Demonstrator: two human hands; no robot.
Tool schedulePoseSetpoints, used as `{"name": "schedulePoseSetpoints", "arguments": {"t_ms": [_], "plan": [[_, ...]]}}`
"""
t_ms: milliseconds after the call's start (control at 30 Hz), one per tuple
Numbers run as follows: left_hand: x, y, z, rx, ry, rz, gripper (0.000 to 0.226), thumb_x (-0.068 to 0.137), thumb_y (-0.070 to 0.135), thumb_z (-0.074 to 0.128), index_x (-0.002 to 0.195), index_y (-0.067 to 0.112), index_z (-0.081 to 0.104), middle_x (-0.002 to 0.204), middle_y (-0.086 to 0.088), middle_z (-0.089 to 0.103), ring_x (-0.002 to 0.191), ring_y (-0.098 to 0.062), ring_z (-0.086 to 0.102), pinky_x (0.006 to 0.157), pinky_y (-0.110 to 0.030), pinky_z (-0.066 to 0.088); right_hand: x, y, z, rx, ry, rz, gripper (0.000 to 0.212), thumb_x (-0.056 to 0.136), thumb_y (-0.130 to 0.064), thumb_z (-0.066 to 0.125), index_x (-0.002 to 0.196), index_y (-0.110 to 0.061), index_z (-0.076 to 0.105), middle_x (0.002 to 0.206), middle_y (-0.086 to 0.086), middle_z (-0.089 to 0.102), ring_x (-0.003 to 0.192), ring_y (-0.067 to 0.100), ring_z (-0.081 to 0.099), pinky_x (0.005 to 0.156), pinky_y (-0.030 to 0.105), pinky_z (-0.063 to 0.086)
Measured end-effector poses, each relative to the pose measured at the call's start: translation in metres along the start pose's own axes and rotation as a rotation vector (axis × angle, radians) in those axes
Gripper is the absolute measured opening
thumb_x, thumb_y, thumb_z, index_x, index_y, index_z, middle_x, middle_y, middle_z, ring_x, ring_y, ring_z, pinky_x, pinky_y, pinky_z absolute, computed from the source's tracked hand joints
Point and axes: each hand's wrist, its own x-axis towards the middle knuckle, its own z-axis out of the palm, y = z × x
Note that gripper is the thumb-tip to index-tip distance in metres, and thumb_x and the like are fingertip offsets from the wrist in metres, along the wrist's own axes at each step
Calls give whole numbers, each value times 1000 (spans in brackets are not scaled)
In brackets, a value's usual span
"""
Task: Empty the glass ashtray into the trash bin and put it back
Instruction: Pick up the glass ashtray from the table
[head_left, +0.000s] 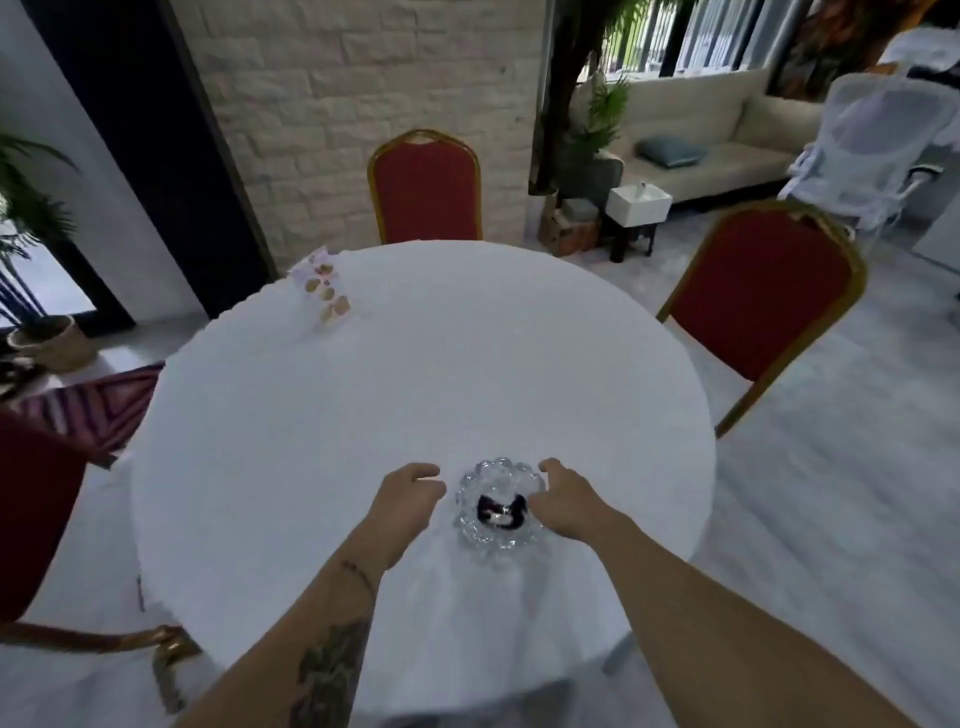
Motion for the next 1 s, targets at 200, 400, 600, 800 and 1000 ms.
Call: {"name": "schedulePoseSetpoints", "arguments": {"t_ms": [200,400,600,800,1000], "plan": [[19,-11,26,-6,-51,-121,53,88,13,62,140,17,51,118,-12,64,99,-26,62,82,-35,50,16,11,15,156,5,78,64,81,-24,55,143,-16,42,122,13,60,106,35,65,91,47,59],[28,-22,38,-117,-61,-132,25,86,5,60,109,11,66,110,-10,64,97,-27,61,90,-41,55,28,11,19,221,39,100,46,82,-4,53,126,-18,50,117,15,57,102,40,66,84,57,62],[9,-36,24,-121,-17,-77,22,89,-4,53,78,13,63,82,-12,50,76,-24,46,73,-38,50,13,8,34,320,-74,139,42,90,2,54,125,-18,43,111,10,52,92,32,62,74,46,66],[-26,-67,-35,-197,12,-44,39,85,-11,56,111,15,68,115,-19,69,89,-29,66,85,-48,60,-31,-16,78,380,-125,118,45,90,6,50,126,-18,40,120,21,56,79,29,57,55,34,59],[-90,-112,-128,-240,-38,25,42,88,-11,53,119,16,62,93,-9,63,80,-23,57,72,-35,52,-104,-66,153,432,-91,67,44,93,8,45,126,-21,40,117,20,52,75,27,54,52,34,59]]}}
